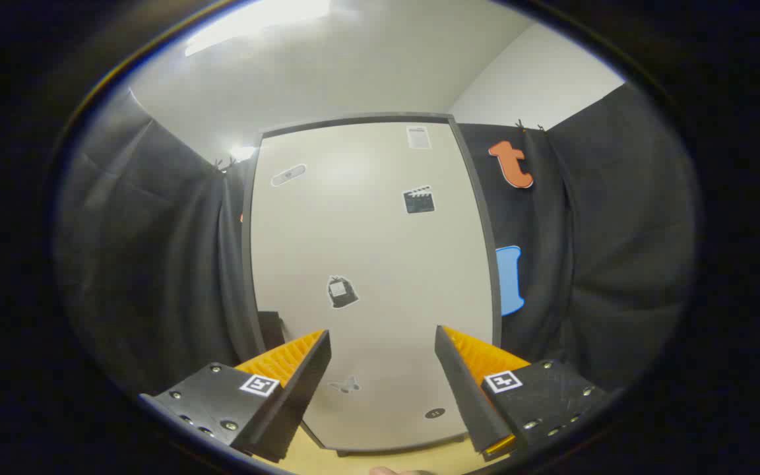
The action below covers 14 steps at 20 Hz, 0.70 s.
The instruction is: Open the shoe cabinet door, grab the shoes and put them into the shoe cabinet, then close the shoe cabinet door.
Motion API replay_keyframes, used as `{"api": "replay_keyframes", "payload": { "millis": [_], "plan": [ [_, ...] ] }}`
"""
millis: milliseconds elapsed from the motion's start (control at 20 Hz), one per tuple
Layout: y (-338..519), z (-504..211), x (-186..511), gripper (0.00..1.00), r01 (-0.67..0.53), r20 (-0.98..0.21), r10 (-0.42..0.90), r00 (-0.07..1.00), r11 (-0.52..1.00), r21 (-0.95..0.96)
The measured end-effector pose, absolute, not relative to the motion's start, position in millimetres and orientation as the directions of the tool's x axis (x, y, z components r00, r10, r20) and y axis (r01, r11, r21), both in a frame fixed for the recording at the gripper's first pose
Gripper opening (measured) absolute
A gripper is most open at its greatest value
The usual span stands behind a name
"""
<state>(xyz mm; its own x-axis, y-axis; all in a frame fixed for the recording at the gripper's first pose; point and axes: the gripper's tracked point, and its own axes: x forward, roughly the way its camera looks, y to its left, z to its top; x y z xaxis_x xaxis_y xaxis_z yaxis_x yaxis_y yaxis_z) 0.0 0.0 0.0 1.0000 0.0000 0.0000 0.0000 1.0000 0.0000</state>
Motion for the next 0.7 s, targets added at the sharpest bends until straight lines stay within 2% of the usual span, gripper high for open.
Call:
{"api": "replay_keyframes", "payload": {
  "millis": [350,700],
  "plan": [
    [34.9,-10.4,0.5,0.97,-0.045,-0.018,0.045,0.999,0.999,-0.008],
    [52.0,-19.3,0.8,0.97,-0.036,-0.016,0.036,0.999,0.999,-0.006]
  ]
}}
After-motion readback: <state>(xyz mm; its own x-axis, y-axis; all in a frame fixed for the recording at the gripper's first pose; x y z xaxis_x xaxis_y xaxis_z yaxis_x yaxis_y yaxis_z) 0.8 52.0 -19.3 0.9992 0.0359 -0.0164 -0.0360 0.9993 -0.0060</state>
